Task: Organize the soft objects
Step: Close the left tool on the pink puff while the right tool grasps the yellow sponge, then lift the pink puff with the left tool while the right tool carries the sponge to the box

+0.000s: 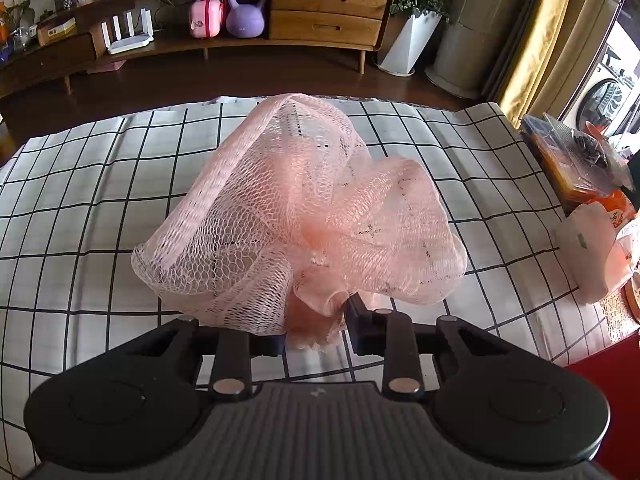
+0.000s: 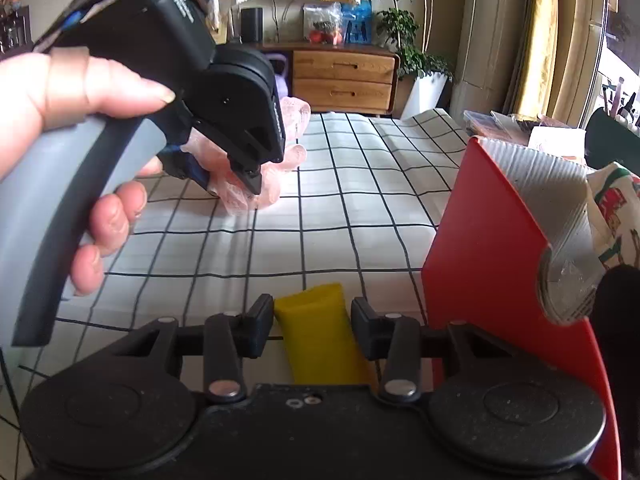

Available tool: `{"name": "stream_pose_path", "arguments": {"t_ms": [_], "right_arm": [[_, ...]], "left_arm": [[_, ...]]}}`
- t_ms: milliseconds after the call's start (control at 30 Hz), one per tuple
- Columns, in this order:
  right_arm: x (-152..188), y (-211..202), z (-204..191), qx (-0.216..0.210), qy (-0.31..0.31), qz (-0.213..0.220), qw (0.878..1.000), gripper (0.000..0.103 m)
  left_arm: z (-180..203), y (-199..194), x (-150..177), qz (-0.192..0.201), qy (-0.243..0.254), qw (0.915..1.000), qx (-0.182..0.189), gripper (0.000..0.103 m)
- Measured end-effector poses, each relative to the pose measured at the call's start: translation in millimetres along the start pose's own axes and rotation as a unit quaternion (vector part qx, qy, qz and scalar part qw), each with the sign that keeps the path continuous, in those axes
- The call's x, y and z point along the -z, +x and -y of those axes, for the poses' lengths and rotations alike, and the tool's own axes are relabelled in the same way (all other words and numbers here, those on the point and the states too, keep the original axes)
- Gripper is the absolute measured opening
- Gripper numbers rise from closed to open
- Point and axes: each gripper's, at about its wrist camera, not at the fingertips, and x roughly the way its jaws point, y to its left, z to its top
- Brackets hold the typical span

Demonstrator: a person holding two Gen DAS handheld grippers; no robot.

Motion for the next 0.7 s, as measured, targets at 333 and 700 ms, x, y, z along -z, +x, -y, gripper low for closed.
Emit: {"name": "stream_pose_path", "arguments": {"t_ms": [333,700], "right_arm": [[13.3,-58.3,-2.6,-0.058,0.012,0.044,0.997,0.04],[17.9,-112.4,6.9,-0.085,0.007,0.065,0.994,0.0]], "left_arm": [[-8.3,-30.4,14.2,0.013,-0.013,0.9998,0.008,0.023],[-2.9,-98.3,35.4,0.028,-0.001,0.999,0.035,0.023]]}}
